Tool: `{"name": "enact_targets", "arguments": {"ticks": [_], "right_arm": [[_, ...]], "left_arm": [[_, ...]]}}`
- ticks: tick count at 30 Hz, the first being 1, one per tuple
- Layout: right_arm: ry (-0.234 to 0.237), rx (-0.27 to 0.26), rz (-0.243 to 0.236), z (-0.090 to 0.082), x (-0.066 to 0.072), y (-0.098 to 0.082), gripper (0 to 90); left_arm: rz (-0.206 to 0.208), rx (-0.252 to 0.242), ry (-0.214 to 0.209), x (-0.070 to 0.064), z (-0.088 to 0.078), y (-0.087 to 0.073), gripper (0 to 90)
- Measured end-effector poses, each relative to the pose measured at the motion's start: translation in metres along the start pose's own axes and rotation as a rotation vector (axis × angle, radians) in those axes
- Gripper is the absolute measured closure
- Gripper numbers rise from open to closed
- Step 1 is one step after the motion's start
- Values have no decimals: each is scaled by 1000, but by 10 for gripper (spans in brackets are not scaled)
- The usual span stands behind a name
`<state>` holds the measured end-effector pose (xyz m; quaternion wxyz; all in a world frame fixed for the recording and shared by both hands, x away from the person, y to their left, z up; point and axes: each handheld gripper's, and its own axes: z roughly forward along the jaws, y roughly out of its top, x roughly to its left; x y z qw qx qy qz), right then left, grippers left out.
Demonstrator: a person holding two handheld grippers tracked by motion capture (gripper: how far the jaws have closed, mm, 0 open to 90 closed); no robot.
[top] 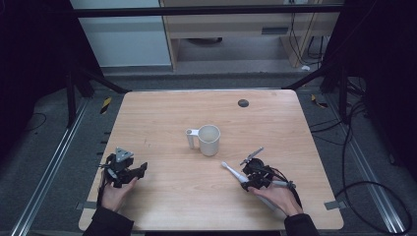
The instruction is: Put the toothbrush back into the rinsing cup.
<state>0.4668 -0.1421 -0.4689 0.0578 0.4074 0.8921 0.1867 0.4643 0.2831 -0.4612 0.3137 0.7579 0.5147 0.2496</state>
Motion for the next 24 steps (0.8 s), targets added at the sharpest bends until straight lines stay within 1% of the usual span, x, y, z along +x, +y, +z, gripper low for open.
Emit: {"name": "enact_targets", "arguments": {"ticks": [1, 2, 3, 7, 9, 14, 19, 21, 22, 24], "right_arm": [[2, 3, -6, 1, 0, 0, 596], [2, 8, 6, 1, 1, 0, 599], [-1, 9, -3, 2, 1, 0, 604], [-1, 13, -11, 2, 0, 0, 618], [-2, 16, -6, 3, 1, 1, 626], [-4, 15, -13, 2, 0, 1, 651], [-5, 21, -11, 2, 0, 2, 657], [-5, 23, -18, 2, 0, 2, 657], [-6, 28, -5, 2, 1, 2, 657], [-7, 30, -7, 3, 1, 3, 657]], "left_arm": [[0, 1, 0, 0, 0, 0, 411], [1, 1, 0, 0, 0, 0, 411], [1, 1, -1, 0, 0, 0, 411], [1, 3, -2, 0, 0, 0, 411], [1, 3, -2, 0, 0, 0, 411], [2, 4, -2, 0, 1, 0, 411], [4, 6, -3, -1, 1, 0, 411], [4, 7, -4, -1, 1, 0, 412], [4, 7, -4, -1, 1, 0, 412], [5, 7, -4, -1, 1, 0, 412]]}}
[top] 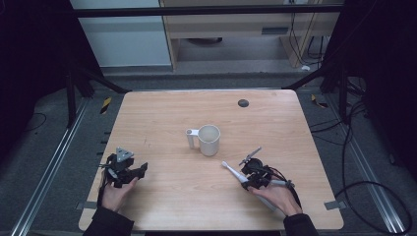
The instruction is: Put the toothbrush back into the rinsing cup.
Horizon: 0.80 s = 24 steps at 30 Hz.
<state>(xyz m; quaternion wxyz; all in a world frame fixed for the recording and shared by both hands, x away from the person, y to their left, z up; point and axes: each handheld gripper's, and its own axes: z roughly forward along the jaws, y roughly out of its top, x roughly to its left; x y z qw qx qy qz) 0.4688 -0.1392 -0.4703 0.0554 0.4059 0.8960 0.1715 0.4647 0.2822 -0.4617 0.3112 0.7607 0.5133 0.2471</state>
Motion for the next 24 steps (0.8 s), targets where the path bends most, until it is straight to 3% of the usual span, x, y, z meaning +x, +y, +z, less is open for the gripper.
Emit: {"name": "enact_targets", "arguments": {"ticks": [14, 24], "right_arm": [[-35, 29, -9, 1, 4, 4, 660], [-42, 33, 22, 1, 4, 5, 668]], "left_arm": [[1, 0, -1, 0, 0, 0, 413], [0, 0, -2, 0, 0, 0, 414]]}}
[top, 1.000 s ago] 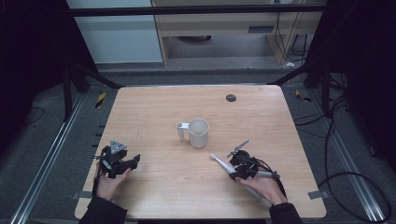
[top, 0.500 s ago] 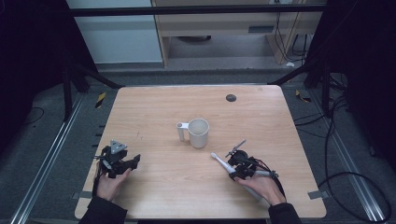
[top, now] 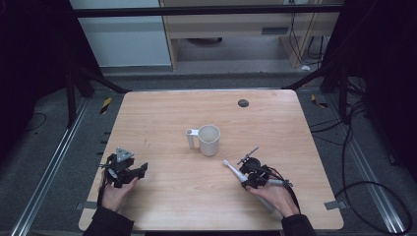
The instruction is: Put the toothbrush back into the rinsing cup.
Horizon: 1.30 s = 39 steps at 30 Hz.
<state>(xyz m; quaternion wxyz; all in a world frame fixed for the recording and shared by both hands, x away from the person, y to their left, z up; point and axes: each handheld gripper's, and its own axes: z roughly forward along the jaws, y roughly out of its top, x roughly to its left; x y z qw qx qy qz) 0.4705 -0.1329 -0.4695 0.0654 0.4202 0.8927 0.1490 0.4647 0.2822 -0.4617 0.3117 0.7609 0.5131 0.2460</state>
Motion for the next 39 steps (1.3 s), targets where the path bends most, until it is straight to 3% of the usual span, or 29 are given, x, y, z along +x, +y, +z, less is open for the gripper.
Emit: {"name": "enact_targets", "arguments": {"ticks": [12, 19, 39], "right_arm": [[-4, -7, 19, -3, -2, -1, 672], [-9, -44, 30, -11, -6, -2, 673], [21, -234, 102, -36, -13, -7, 673]], "left_arm": [[-2, -1, -2, 0, 0, 0, 418], [-3, 0, -4, 0, 0, 0, 419], [-5, -2, -6, 0, 0, 0, 422]]}}
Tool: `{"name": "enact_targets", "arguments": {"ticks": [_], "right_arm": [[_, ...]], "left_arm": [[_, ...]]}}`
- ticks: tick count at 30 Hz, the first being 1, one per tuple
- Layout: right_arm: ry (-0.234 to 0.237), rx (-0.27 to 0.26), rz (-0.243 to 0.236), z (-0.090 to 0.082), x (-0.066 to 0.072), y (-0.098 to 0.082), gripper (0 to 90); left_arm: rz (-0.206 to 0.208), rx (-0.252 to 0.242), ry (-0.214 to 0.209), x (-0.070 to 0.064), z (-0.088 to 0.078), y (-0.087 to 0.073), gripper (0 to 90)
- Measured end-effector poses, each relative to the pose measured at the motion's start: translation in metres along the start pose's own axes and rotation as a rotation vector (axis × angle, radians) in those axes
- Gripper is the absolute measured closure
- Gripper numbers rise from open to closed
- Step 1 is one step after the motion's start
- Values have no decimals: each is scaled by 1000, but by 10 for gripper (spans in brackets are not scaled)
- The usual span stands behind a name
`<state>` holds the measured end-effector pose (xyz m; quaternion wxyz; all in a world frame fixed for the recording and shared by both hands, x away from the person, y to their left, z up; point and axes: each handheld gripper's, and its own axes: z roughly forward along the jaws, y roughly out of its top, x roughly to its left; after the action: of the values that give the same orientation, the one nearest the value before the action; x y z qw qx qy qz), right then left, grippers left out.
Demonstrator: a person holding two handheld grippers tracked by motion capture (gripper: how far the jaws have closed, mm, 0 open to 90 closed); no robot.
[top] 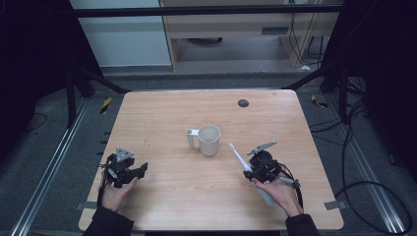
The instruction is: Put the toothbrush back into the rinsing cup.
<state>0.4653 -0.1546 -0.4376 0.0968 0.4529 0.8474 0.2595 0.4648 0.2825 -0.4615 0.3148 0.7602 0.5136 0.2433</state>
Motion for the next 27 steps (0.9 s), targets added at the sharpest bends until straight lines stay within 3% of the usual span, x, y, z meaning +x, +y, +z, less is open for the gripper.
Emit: {"name": "enact_targets", "arguments": {"ticks": [12, 20, 27], "right_arm": [[6, -152, 41, -16, -3, 2, 673], [5, -292, 82, -29, -6, 7, 673], [-2, -348, 92, -33, -6, 12, 673]], "left_arm": [[-3, -6, 3, 0, -1, 0, 422], [-7, -9, 4, 1, -1, -1, 421], [-12, -10, 2, 2, 0, -1, 421]]}}
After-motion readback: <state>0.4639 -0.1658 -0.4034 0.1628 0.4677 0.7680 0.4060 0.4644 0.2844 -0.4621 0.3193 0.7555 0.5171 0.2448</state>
